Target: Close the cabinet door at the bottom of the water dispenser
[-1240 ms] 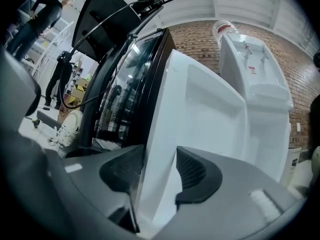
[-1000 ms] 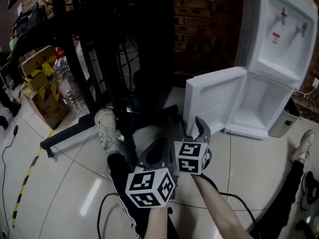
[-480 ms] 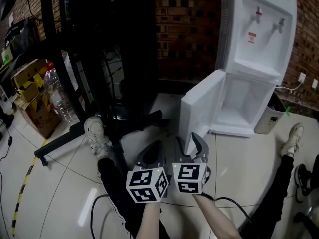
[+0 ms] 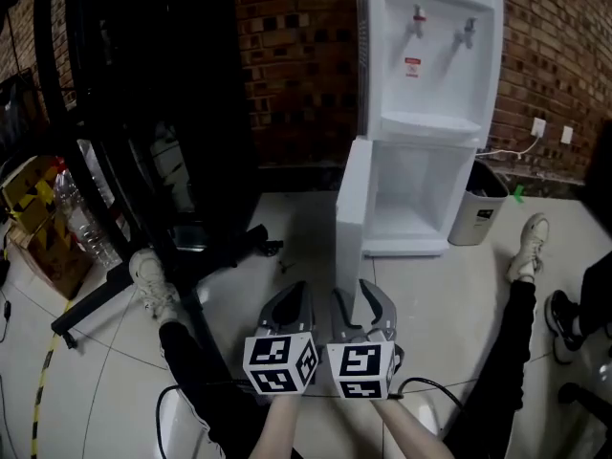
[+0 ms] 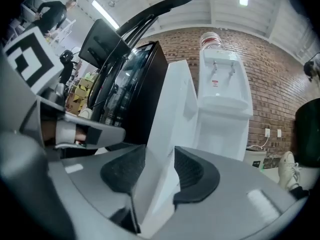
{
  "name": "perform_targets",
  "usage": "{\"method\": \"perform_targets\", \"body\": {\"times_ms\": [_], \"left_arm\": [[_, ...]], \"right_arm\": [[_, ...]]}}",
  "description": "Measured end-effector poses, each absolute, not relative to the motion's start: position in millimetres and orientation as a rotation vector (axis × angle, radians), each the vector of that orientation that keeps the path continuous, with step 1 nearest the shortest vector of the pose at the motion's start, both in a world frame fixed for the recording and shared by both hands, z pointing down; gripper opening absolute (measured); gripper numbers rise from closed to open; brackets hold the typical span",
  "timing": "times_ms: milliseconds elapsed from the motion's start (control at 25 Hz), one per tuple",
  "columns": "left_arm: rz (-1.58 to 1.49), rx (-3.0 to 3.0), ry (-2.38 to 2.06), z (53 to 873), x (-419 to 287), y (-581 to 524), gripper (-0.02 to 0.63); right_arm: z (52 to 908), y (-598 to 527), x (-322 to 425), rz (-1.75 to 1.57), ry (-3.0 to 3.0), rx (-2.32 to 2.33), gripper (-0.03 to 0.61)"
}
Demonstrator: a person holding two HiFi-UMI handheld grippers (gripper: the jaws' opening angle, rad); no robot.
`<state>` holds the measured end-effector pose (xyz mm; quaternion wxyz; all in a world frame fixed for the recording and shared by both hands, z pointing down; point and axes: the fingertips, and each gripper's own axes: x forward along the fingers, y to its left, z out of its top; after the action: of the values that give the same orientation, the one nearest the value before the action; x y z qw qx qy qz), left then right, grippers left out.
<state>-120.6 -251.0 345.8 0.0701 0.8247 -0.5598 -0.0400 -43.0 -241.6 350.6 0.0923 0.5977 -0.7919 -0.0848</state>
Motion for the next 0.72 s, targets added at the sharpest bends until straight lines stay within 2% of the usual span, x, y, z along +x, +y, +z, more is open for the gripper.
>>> {"method": "perform_targets", "body": {"times_ms": [440, 560, 720], "left_arm": [[-0.097, 2.613, -1.599, 339, -34, -259, 0.014], [-0.065, 2.645, -1.566, 342, -4, -269, 0.014], [-0.076, 2.664, -1.516, 340, 34, -287, 0.015]], "right_arm": [[350, -222, 59, -0.138, -2.244, 2.021, 0.147], [351, -226, 86, -0.104, -2.18, 2.088, 0.079], [351, -234, 115, -0.074, -2.143, 2.115, 0.071]]}}
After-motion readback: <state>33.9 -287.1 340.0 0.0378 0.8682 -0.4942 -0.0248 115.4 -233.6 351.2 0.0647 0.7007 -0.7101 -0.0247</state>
